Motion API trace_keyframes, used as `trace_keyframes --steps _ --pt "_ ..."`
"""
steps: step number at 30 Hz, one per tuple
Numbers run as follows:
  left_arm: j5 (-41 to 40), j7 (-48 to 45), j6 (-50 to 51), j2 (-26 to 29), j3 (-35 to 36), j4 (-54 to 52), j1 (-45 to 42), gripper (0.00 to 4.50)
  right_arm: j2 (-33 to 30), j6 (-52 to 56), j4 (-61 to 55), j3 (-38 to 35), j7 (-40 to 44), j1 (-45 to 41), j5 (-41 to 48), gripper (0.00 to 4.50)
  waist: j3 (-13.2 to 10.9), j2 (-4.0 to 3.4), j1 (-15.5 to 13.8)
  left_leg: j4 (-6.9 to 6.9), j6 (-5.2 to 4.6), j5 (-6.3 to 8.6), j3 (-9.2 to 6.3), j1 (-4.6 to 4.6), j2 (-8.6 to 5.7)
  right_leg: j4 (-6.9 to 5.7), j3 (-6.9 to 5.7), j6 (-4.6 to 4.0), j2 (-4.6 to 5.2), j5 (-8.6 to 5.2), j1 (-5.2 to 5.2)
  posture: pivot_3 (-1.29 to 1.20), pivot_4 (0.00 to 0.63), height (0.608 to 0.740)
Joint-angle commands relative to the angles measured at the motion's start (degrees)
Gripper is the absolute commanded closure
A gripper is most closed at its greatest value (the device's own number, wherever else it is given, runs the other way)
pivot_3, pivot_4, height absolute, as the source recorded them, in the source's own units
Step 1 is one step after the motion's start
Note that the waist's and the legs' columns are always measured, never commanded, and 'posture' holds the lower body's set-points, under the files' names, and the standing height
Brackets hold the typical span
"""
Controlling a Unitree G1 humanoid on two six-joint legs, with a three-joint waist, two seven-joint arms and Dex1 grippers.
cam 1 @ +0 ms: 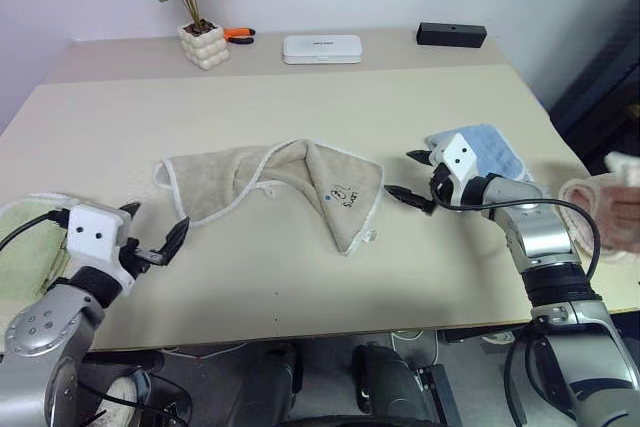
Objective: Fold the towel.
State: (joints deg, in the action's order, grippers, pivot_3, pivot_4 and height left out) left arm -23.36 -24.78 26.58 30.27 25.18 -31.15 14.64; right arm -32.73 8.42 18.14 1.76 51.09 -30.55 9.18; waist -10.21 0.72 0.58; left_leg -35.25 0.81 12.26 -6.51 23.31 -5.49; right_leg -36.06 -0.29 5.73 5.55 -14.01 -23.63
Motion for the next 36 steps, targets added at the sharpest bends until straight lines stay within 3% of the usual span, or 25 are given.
trace_keyframes --steps 1,7,16,24,34,36 --pt "0.7 -0.3 -2.0 0.1 -0.3 0.5 -1.1 0.21 -0.2 -0.2 -2.7 -1.1 -0.5 -0.2 0.5 0.00 0.0 0.00 0.0 0.00 0.00 0.00 0.00 0.00 0.00 0.00 0.00 0.00 0.00 0.00 0.00 0.00 0.150 0.740" --pt "0.9 -0.8 -2.4 0.2 -1.9 1.0 -2.2 0.21 0.3 -0.2 -3.0 -1.2 -1.3 -0.4 0.7 0.00 0.0 0.00 0.0 0.00 0.00 0.00 0.02 0.00 0.01 0.00 0.01 0.01 0.00 0.01 -0.01 0.00 0.150 0.740" --pt "4.9 -7.5 -4.3 4.3 -12.2 0.0 -3.9 0.21 1.7 1.2 -6.5 -0.9 -3.3 1.5 1.1 0.00 0.0 0.00 0.0 0.00 0.00 0.00 0.03 0.00 0.01 -0.01 0.02 0.00 0.00 0.01 -0.01 0.00 0.150 0.740" --pt "17.2 -4.3 -8.2 8.2 -16.7 11.5 -8.0 0.21 2.0 6.1 -14.9 -1.1 -4.9 6.3 2.1 0.00 0.0 -0.03 0.1 0.05 0.00 0.00 0.04 0.00 0.03 -0.03 0.04 0.02 -0.02 0.02 -0.07 0.00 0.150 0.740" --pt "20.7 -7.2 -14.1 10.6 -18.7 29.9 -17.8 0.21 2.8 10.8 -21.6 -1.2 -7.3 8.8 3.1 0.00 0.0 -0.06 0.0 0.05 0.00 0.00 0.04 0.01 0.04 -0.04 0.04 0.16 -0.02 0.10 -0.10 0.00 0.150 0.740" --pt "20.4 -8.0 -15.1 10.1 -19.4 31.9 -19.3 0.76 2.8 11.2 -22.3 -1.2 -7.6 9.0 3.3 0.00 0.0 -0.07 0.0 0.05 0.00 0.00 0.04 0.01 0.04 -0.04 0.04 0.18 -0.03 0.11 -0.10 0.00 0.150 0.740"
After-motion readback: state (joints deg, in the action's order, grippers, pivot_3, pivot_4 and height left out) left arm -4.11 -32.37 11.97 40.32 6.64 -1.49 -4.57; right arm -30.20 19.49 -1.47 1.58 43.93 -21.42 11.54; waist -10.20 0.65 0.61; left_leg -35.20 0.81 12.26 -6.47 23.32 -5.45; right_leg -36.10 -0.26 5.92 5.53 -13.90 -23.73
